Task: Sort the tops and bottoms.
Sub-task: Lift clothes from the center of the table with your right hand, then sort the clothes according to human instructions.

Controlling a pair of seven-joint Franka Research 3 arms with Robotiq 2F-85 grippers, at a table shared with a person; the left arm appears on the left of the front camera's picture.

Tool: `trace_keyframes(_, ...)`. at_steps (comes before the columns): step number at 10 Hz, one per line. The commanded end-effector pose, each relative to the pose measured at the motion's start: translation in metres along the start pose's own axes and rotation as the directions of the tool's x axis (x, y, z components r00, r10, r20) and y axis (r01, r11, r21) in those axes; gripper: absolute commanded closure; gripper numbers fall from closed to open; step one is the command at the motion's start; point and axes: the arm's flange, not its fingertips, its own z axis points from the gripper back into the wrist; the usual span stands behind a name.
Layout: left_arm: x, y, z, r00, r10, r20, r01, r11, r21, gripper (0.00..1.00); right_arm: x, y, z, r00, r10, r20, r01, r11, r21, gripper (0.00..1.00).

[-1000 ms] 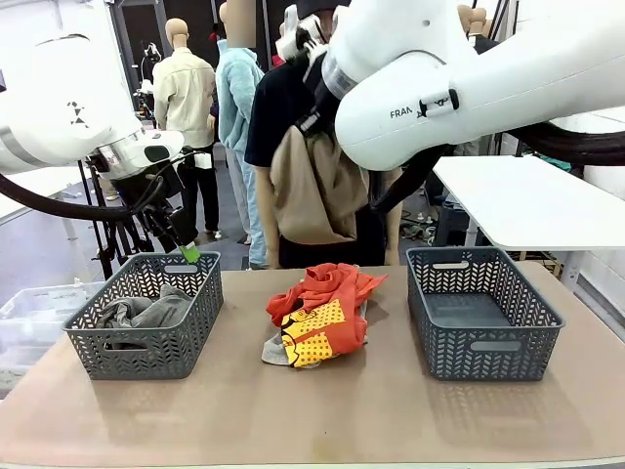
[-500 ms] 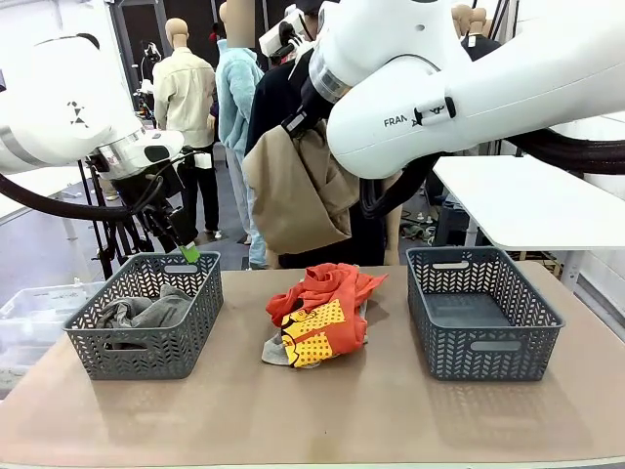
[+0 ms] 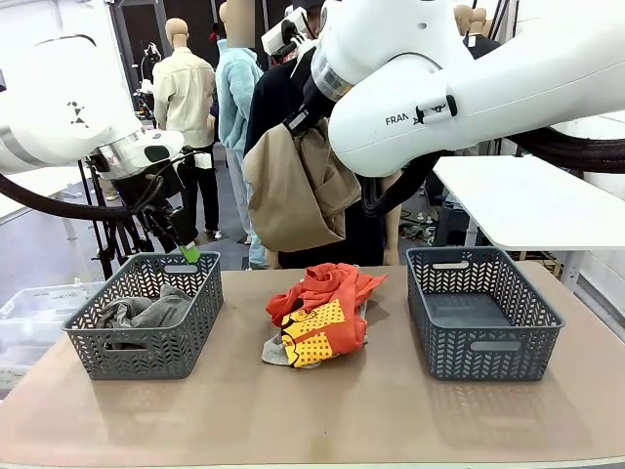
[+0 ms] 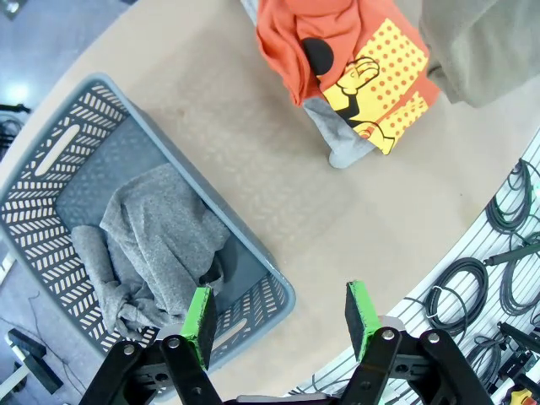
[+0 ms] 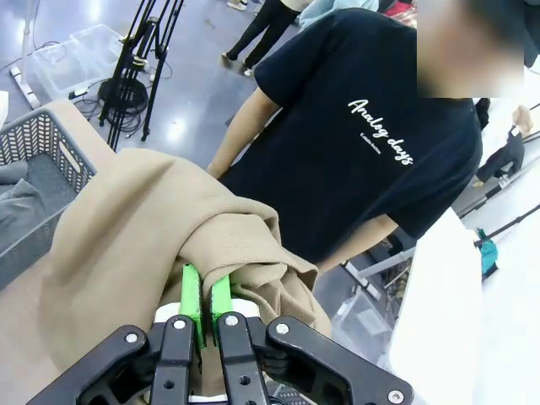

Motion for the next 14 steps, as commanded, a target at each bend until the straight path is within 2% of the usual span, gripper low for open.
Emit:
trace_keyframes(1,0.0002,0.0003,0.0031,1.000,-0.005,-0.014,0.005,1.000,0.004,0.20,0.0051,-0.0014,0.0036,1.000,0.001,0.004,-0.001,1.000,-0.004,1.00)
trace_keyframes(14,0.0002,0.0003,0.0031,1.000,-0.005,-0.014,0.005,1.000,0.004,0.20,0.0051,-0.0014,0.0036,1.000,0.001,0.004,-0.001,1.000,-0.004,1.00)
